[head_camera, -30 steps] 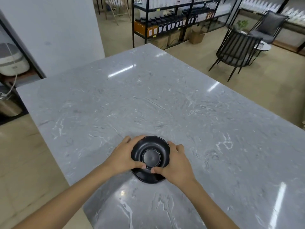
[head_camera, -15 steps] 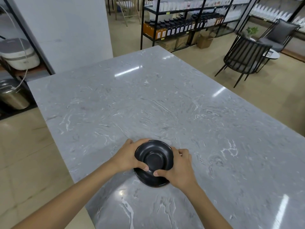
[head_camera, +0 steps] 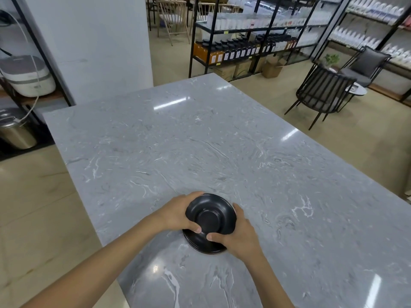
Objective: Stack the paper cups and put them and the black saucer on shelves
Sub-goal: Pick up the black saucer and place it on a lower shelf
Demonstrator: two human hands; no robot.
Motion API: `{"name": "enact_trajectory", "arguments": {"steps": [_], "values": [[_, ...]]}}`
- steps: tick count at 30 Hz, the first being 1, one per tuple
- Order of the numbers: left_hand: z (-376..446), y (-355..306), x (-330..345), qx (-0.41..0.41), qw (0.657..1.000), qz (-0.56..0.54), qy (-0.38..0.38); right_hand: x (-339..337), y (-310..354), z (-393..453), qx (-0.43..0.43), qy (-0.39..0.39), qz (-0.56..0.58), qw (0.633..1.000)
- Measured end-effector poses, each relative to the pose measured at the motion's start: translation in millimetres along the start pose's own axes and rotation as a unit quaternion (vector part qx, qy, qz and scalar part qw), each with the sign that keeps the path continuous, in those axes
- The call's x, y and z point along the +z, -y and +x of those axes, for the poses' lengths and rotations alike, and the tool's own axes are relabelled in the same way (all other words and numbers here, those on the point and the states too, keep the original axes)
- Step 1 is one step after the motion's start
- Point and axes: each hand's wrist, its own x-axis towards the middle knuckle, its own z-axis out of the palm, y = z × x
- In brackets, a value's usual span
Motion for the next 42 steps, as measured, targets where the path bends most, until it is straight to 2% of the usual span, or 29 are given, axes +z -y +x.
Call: {"name": "enact_trajectory", "arguments": {"steps": [3,6,9,17,28,35,42], "values": [[-0.9,-4.0,-3.1,0.006,0.999,0.018,0.029,-1.2,5.7,-5.3,0.026,0.018,0.016,0.999],[-10.1,-7.5,-2.4,0.007,0.998,0.021,0.056,-4.2,11.2,-15.1,0.014,0.035,-0.002,0.999],[-32.9,-5.2,5.0,0.002,0.999,0.000,0.044,-5.2,15.6,-30.7,-0.009,0.061,-0.019,0.998],[-136.9,-7.4,28.3,0.005,0.998,-0.057,-0.024,4.0,25.1,-97.4,-0.140,0.098,-0.063,0.983],[-276.4,-14.2,43.8,-0.012,0.984,-0.081,-0.158,36.3,59.3,-183.4,-0.235,0.145,-0.105,0.955],[-341.4,17.5,35.0,-0.040,0.970,-0.088,-0.222,80.9,101.9,-208.7,-0.281,0.188,-0.137,0.931],[-397.9,79.7,4.3,-0.076,0.950,-0.135,-0.270,149.7,165.3,-211.9,-0.302,0.244,-0.152,0.909]]}}
